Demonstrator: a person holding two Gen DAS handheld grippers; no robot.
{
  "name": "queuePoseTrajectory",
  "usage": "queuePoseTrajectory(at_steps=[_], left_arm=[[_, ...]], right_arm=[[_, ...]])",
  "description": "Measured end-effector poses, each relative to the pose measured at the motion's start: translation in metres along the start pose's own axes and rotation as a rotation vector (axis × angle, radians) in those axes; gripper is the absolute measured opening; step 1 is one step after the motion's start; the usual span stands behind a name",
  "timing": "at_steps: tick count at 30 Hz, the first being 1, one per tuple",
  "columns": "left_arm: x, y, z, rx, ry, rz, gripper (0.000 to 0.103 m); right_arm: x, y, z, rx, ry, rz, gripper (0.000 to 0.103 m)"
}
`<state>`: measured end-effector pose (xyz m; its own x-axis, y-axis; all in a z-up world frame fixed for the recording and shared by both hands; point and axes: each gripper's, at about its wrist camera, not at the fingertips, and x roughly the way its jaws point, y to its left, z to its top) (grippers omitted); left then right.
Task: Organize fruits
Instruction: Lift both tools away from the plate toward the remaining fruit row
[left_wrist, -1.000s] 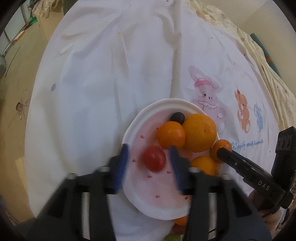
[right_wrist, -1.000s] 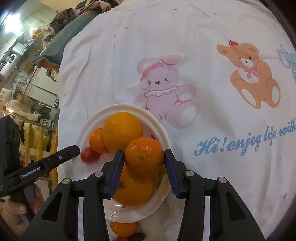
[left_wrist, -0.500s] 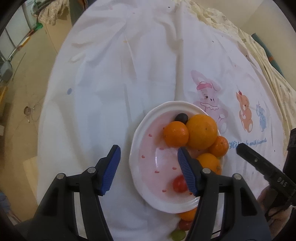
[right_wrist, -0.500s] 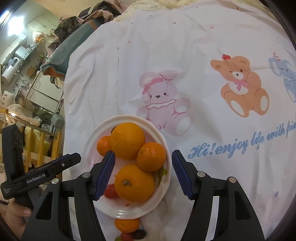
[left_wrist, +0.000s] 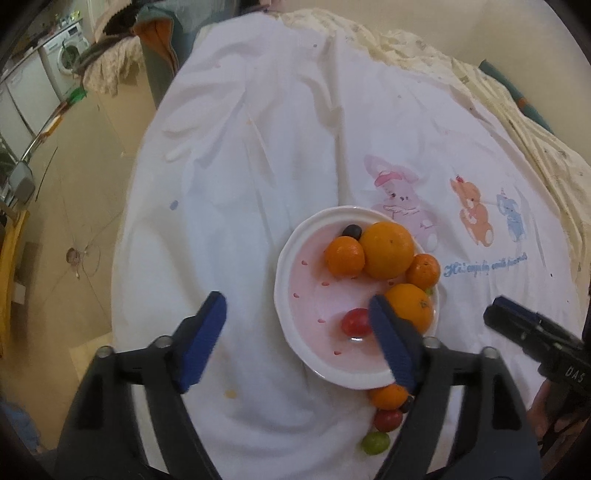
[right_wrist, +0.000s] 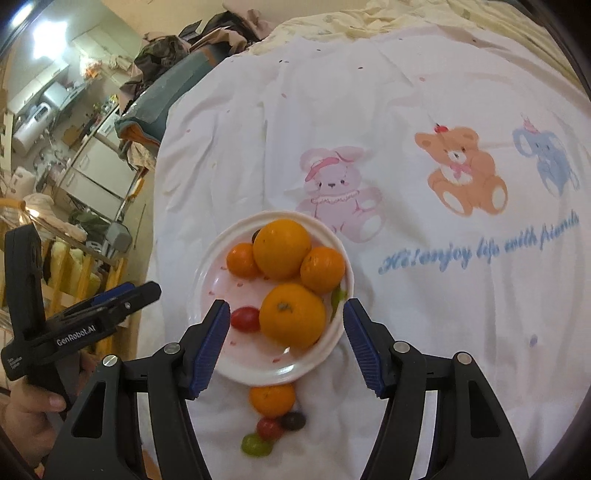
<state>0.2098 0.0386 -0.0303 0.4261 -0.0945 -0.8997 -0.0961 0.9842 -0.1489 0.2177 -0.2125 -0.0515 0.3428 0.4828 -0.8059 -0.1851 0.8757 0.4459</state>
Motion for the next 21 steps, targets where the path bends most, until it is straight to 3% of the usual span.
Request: queuePoseTrajectory(at_steps=[8, 13, 21], left_arm=[[-0.023, -0.007, -0.027, 0.034, -0.024, 0.008, 0.080], [-0.035, -0.008, -0.048, 0.041, -0.027, -0.034, 0.080], [-0.038, 0.004, -0.079, 0.025, -0.033, -0.026, 0.080]], right_arm=[[-0.028, -0.012, -0.033, 0.066, -0.018, -0.003, 0.066], [-0.039, -0.018, -0.051, 0.109, -0.030, -0.002, 0.067], [-0.033, -0.022, -0.074, 0.135, 0.005, -0.011, 0.067]])
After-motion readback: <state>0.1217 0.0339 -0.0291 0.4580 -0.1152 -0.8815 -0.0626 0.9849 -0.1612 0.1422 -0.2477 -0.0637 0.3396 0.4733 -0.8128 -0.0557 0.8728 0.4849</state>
